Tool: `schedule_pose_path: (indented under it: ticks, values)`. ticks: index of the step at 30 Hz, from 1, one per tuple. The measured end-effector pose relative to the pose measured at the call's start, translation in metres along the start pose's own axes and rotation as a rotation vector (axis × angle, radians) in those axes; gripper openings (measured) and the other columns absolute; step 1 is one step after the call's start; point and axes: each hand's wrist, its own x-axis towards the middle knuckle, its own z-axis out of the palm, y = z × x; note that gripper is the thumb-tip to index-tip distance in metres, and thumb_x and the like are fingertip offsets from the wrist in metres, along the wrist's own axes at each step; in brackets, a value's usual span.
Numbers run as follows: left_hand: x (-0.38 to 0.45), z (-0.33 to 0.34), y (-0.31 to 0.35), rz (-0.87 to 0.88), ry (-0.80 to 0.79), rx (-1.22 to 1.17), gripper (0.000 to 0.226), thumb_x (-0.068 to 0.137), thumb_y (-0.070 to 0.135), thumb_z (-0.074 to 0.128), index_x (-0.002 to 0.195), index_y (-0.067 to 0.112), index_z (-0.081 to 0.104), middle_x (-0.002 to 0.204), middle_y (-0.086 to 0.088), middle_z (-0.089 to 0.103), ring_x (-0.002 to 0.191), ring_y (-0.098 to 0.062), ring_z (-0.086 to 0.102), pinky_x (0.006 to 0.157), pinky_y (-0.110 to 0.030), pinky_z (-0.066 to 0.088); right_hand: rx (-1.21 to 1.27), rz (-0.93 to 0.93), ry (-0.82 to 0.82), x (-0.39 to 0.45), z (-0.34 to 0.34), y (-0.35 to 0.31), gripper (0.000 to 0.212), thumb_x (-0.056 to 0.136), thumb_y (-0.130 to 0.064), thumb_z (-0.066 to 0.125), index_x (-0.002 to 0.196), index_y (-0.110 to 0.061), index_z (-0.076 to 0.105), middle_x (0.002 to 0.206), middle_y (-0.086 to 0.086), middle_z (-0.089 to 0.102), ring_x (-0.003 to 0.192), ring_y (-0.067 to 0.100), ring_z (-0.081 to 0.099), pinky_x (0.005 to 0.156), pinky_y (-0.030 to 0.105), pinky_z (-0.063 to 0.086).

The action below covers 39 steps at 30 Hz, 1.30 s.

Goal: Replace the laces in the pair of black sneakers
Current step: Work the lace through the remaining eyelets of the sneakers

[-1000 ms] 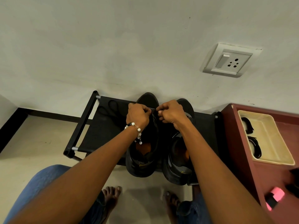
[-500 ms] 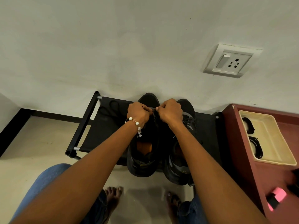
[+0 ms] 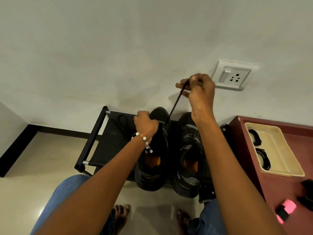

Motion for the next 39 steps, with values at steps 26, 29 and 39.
schedule_pose_path:
  ticks: [26,29,39]
  values:
    - [-0.003,-0.044,0.046,0.038,-0.654,-0.619,0.039,0.103,0.026,0.040,0.095,-0.003,0.064,0.076,-0.010,0.065,0.070,-0.018,0.062,0.085,-0.036,0.053,-0.308,-0.042,-0.251,-0.022,0.013,0.035,0.009,0.085,-0.033,0.073,0.081,-0.040,0.069,0.108,-0.007,0.059,0.113,0.025,0.050,0.085,0.031,0.047]
    - [-0.001,-0.043,0.051,0.017,-0.531,-0.577,0.032,0.104,0.022,0.041,0.088,0.003,0.061,0.062,-0.001,0.047,0.057,-0.012,0.045,0.081,-0.036,0.055,-0.195,0.166,-0.255,-0.024,0.007,0.037,0.033,0.083,-0.040,0.074,0.113,-0.029,0.066,0.115,0.003,0.059,0.107,0.021,0.057,0.088,0.035,0.052]
    - [0.006,-0.063,0.098,0.065,-0.377,-0.679,0.034,0.105,0.022,0.037,0.079,0.011,0.055,0.056,0.003,0.044,0.046,-0.010,0.035,0.057,-0.029,0.044,-0.698,0.512,-0.543,-0.062,0.024,0.097,0.126,0.057,-0.058,0.086,0.151,-0.006,0.019,0.157,0.012,0.024,0.142,0.035,0.028,0.111,0.053,0.035]
